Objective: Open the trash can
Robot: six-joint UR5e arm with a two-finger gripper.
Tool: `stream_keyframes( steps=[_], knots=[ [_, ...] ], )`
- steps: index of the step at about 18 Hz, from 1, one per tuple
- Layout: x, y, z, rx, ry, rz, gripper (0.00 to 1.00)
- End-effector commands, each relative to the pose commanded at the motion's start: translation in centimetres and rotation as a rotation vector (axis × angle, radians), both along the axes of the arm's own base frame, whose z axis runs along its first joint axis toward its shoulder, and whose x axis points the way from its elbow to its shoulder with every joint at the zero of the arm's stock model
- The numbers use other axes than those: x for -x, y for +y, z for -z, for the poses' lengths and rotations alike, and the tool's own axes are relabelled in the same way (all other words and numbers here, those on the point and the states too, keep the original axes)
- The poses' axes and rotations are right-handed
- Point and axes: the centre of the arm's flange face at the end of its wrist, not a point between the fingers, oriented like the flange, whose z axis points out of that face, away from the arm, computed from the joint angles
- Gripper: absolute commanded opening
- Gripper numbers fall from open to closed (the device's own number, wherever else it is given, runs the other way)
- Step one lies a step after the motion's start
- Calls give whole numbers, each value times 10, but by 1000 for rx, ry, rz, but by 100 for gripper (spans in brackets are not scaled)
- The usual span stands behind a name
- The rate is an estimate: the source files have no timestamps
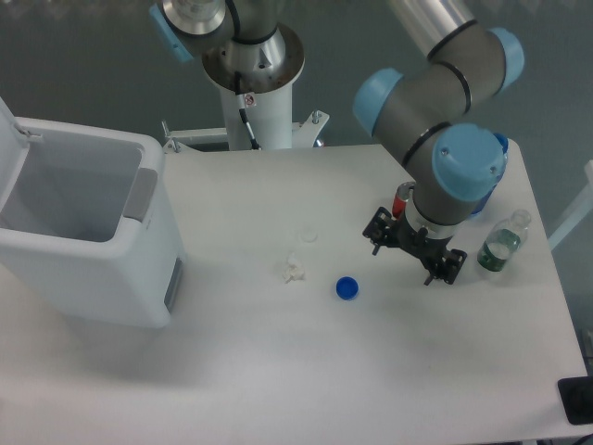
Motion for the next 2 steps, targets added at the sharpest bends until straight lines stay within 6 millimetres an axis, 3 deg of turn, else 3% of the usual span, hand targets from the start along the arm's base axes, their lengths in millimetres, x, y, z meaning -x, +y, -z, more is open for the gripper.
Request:
stream_keyframes(
  steps=[2],
  knots=[
    [0, 0, -1, 1, 2, 0, 100]
  ],
)
